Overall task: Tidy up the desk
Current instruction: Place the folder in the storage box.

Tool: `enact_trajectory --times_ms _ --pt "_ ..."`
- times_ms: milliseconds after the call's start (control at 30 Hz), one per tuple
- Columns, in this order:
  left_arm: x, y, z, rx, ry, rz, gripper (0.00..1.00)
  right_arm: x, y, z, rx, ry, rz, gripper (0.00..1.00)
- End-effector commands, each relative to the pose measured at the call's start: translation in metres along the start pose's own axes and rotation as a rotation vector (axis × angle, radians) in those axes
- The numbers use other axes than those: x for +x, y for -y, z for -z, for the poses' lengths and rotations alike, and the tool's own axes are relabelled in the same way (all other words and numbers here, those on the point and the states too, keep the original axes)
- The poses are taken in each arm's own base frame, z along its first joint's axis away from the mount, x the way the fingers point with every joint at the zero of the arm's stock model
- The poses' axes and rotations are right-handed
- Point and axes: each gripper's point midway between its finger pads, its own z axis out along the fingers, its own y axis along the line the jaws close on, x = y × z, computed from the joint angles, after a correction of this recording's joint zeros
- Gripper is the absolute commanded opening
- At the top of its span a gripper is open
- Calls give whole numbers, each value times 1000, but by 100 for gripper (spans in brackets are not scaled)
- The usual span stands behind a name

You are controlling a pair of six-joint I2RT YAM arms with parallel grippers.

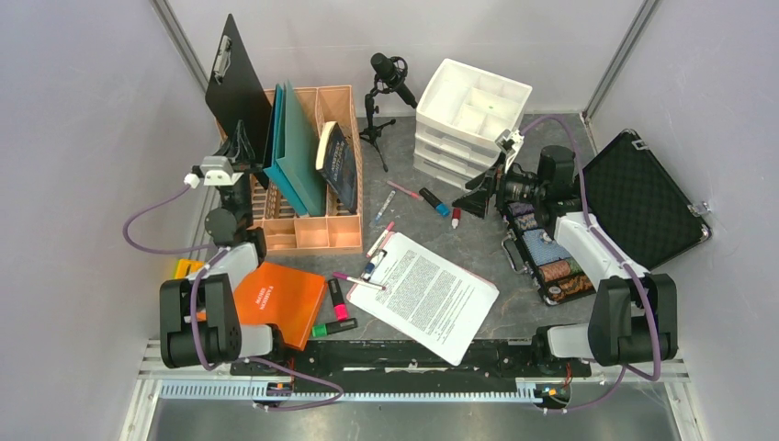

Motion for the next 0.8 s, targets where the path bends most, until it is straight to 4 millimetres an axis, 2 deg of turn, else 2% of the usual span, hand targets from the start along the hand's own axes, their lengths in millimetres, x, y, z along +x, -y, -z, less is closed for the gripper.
enact_trajectory --times_ms 0,100,333,600,767 --pt "27 10 31 65 -86 -48 2 -1 6 0 7 3 23 98" --pt "23 13 39 80 -90 -62 2 0 7 -1 4 1 18 98" --pt "34 7 51 59 -139 -31 2 0 5 -1 0 0 15 98" --pt "33 -7 40 8 -158 61 2 0 3 0 -3 0 22 98" --pt "25 -18 24 -33 -147 119 2 1 4 -1 -8 -4 14 98"
